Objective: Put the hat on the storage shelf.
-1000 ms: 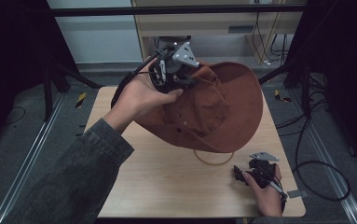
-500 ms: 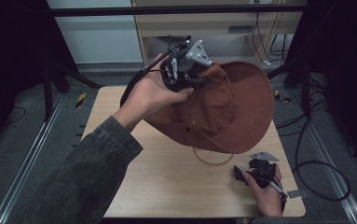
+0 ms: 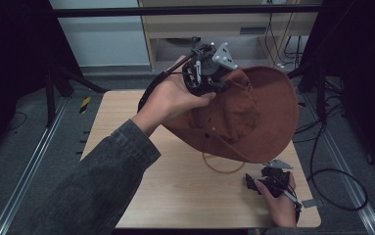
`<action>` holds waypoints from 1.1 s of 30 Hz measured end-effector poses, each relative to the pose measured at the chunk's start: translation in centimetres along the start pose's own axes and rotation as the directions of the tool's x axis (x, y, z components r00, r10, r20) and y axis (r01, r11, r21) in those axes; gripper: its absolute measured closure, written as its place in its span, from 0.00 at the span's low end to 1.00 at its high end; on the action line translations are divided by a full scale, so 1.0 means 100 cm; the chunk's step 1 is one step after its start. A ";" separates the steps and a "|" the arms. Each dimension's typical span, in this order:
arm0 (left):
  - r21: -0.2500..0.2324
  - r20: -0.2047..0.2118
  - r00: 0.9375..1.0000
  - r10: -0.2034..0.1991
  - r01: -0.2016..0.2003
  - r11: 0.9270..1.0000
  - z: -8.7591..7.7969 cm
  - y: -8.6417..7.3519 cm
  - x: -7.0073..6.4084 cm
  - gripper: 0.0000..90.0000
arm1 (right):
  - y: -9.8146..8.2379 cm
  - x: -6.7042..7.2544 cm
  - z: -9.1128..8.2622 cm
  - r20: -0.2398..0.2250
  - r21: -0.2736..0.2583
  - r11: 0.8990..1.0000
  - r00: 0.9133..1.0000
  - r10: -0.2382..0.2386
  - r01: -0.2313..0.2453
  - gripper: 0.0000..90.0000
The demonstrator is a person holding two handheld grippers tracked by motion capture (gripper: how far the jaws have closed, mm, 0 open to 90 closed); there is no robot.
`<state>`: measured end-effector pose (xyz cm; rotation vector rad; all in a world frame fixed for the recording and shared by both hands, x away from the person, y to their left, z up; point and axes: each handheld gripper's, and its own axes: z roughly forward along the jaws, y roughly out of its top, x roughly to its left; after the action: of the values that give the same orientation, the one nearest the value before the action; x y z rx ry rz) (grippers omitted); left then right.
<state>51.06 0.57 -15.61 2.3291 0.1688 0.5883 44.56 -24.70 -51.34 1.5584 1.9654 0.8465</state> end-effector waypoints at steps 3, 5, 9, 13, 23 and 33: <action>0.004 0.007 1.000 0.008 -0.008 1.000 0.004 0.003 -0.003 0.98 | 0.000 0.000 0.000 -0.001 0.000 1.000 1.000 -0.001 0.001 0.01; 0.004 0.007 1.000 0.012 -0.012 1.000 0.007 0.004 -0.004 0.98 | 0.000 0.000 0.000 -0.001 0.000 1.000 1.000 -0.001 0.001 0.01; 0.011 0.010 1.000 0.012 -0.012 1.000 0.013 0.006 -0.004 0.98 | 0.000 0.000 0.000 -0.001 0.000 1.000 1.000 -0.002 0.002 0.01; 0.016 0.014 1.000 0.012 -0.012 1.000 0.019 0.007 -0.004 0.98 | 0.000 0.000 0.000 -0.002 0.000 1.000 1.000 -0.001 0.001 0.01; 0.038 0.016 1.000 0.015 -0.016 0.999 0.040 0.010 -0.006 0.97 | 0.000 -0.002 0.000 -0.003 -0.005 1.000 1.000 -0.020 0.020 0.01; 0.060 0.010 1.000 0.015 -0.015 0.998 0.058 0.008 -0.007 0.97 | 0.000 -0.002 0.000 0.000 -0.005 1.000 1.000 -0.023 0.023 0.01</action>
<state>53.01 -3.76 -19.03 2.3926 0.1666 0.5866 44.62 -24.89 -51.33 1.5305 1.9762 0.8414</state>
